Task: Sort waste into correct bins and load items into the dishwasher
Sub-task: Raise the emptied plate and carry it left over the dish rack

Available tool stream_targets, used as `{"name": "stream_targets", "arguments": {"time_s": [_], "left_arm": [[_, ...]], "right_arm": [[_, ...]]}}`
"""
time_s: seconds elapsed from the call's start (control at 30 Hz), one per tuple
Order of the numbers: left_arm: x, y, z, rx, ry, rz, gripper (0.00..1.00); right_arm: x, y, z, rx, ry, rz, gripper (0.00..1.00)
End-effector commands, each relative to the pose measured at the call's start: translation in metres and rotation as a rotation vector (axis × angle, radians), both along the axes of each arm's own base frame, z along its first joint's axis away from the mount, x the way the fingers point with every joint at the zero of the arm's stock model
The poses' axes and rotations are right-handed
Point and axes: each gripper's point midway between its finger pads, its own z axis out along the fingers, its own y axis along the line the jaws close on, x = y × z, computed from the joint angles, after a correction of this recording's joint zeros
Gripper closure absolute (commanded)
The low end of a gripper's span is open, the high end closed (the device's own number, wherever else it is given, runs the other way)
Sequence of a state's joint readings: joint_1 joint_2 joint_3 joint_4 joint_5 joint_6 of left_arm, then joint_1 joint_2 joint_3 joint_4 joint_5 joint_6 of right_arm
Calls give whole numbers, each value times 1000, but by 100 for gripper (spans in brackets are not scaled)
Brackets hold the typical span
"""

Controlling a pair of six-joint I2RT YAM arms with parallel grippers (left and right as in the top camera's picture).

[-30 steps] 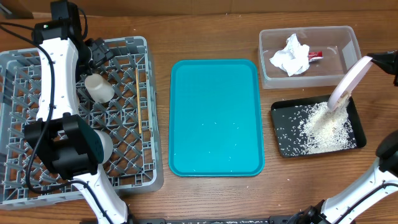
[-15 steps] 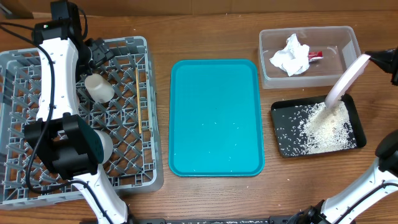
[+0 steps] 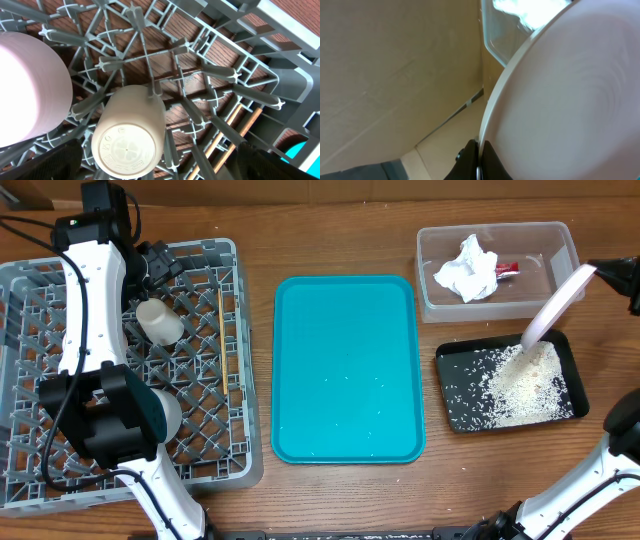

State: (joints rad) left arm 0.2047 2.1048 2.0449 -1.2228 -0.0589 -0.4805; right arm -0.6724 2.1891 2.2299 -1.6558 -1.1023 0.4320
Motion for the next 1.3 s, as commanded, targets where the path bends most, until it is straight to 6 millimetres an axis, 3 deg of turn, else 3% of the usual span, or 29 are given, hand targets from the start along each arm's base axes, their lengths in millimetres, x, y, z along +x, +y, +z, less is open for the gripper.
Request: {"name": "stream_targets", "arguments": {"time_s": [0.0, 0.17, 0.33, 0.63, 0.8, 1.27], "left_arm": [[5, -1, 8, -7, -28, 12, 0], [5, -1, 8, -7, -28, 12, 0], [5, -1, 8, -7, -28, 12, 0], [5, -1, 8, -6, -28, 12, 0], [5, -1, 8, -6, -28, 12, 0], [5, -1, 8, -6, -28, 12, 0]], "right_arm": [[-8, 8, 20, 32, -16, -4, 96], [-3, 6, 19, -16, -71, 18, 96], [-6, 21, 25, -53, -131, 84, 96], [9, 76, 71, 116, -317, 183, 96], [15, 134, 82, 113, -381, 325, 96], [31, 339, 103, -36, -878, 810, 96]]}}
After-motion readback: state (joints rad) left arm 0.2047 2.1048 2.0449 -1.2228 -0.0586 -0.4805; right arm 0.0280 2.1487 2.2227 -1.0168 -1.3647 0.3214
